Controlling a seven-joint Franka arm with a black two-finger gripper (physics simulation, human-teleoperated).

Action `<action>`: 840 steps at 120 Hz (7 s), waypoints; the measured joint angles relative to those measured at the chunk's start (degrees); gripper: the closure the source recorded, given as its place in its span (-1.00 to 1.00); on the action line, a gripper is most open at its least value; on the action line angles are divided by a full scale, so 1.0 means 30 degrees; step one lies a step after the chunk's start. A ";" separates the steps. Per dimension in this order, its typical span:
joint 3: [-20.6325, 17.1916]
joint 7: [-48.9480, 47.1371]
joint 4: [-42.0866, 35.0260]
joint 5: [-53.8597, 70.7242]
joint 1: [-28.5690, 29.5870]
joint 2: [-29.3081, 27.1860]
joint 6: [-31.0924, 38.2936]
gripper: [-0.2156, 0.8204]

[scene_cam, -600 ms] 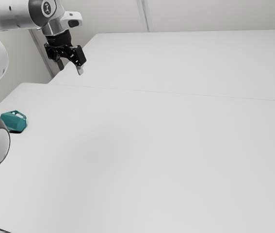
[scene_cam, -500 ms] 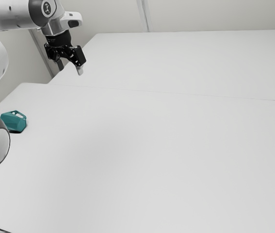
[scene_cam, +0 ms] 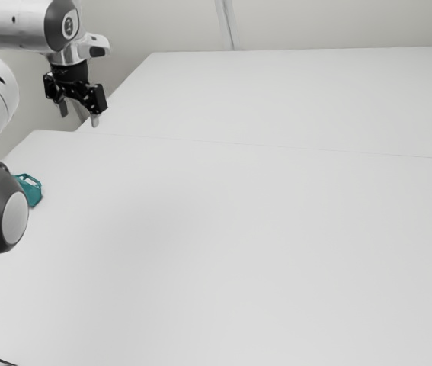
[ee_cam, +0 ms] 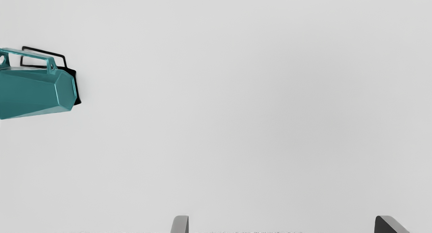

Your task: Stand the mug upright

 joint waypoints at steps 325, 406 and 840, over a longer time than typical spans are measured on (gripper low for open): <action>-2.4655 2.9345 0.5897 -1.4119 3.5771 1.3528 0.8257 -0.58; -2.6030 2.8077 0.9200 -1.3956 3.5163 1.6332 0.5554 -0.58; -3.1520 1.7575 0.4087 0.0739 3.0093 0.7416 0.4619 0.90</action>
